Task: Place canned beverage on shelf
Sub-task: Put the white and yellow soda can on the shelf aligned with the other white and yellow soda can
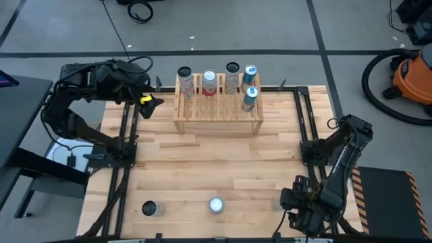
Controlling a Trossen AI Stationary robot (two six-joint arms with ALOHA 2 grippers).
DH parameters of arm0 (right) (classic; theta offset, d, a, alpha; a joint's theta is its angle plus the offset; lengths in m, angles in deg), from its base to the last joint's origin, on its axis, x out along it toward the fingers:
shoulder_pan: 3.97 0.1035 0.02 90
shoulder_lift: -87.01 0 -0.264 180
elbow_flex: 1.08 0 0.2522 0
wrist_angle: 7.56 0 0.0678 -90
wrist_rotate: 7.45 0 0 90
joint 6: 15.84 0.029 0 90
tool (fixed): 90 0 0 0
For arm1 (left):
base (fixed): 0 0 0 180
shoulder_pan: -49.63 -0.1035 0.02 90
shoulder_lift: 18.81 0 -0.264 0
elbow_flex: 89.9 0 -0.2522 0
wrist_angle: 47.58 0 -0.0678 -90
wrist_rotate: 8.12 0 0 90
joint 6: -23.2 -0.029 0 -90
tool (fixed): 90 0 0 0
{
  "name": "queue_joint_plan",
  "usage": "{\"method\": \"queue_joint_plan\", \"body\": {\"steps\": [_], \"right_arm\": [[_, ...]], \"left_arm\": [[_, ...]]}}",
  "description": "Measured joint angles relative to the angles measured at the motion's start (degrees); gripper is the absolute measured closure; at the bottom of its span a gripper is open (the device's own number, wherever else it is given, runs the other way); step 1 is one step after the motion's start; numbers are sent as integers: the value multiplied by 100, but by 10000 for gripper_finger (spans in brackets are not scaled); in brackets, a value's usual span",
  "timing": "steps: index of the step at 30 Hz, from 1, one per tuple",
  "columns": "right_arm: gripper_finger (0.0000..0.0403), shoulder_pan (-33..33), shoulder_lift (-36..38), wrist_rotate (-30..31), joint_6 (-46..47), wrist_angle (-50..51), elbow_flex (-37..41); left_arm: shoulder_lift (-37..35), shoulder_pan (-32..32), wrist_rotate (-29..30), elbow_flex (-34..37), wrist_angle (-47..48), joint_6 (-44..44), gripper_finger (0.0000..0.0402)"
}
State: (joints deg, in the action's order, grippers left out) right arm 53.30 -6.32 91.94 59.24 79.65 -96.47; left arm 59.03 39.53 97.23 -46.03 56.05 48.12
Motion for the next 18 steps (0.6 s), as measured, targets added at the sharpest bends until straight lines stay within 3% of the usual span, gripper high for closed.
{"method": "queue_joint_plan", "body": {"steps": [18], "right_arm": [[66, -271, -147, 68, -323, -210, 212]], "left_arm": [[16, 11, -4, 0, 2, 3, 84]]}}
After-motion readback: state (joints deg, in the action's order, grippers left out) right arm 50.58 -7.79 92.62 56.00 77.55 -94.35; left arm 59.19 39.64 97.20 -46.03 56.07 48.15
